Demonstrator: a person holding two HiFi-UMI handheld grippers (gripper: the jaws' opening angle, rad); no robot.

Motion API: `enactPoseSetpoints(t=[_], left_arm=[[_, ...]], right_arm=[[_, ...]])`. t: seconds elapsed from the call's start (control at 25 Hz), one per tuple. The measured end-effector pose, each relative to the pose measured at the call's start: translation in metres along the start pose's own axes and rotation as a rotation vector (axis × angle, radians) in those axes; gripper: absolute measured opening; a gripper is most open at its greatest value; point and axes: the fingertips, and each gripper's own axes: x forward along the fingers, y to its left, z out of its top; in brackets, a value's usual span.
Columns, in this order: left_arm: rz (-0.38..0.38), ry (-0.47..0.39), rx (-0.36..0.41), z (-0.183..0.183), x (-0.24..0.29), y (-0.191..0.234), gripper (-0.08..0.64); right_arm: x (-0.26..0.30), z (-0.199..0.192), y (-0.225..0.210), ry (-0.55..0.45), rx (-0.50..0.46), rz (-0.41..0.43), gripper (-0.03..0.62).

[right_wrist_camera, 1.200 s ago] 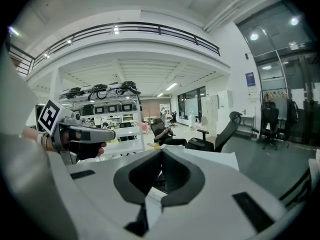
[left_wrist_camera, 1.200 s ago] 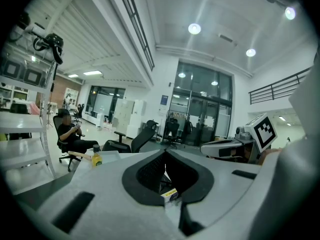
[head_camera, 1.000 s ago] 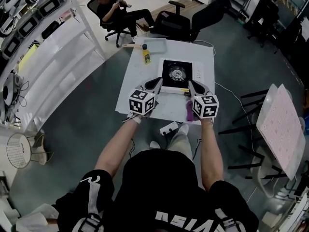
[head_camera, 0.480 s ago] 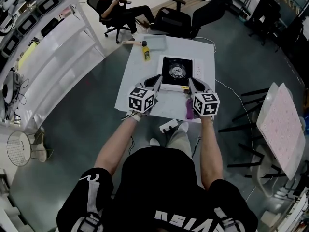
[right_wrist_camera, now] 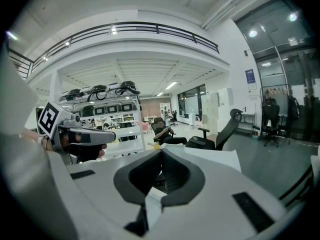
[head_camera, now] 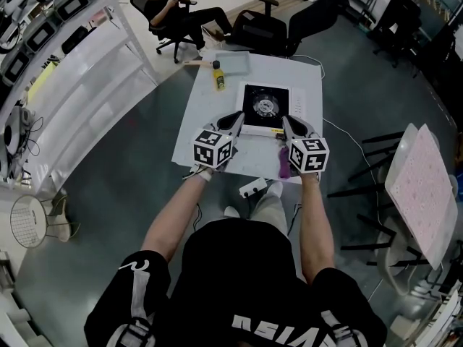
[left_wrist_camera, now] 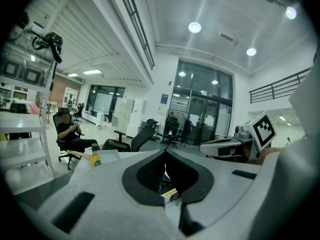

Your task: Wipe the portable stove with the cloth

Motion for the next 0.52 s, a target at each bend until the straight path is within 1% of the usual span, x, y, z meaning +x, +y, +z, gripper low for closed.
enactPoseSetpoints(t=[0.52], left_arm=[[0.001,0.014,0.007,-0.0082,0.0046,-0.0008,0.009]], right_arm=[[0.0020,-0.0056,-0.0047,0.007,-0.011,0.004,0.011]])
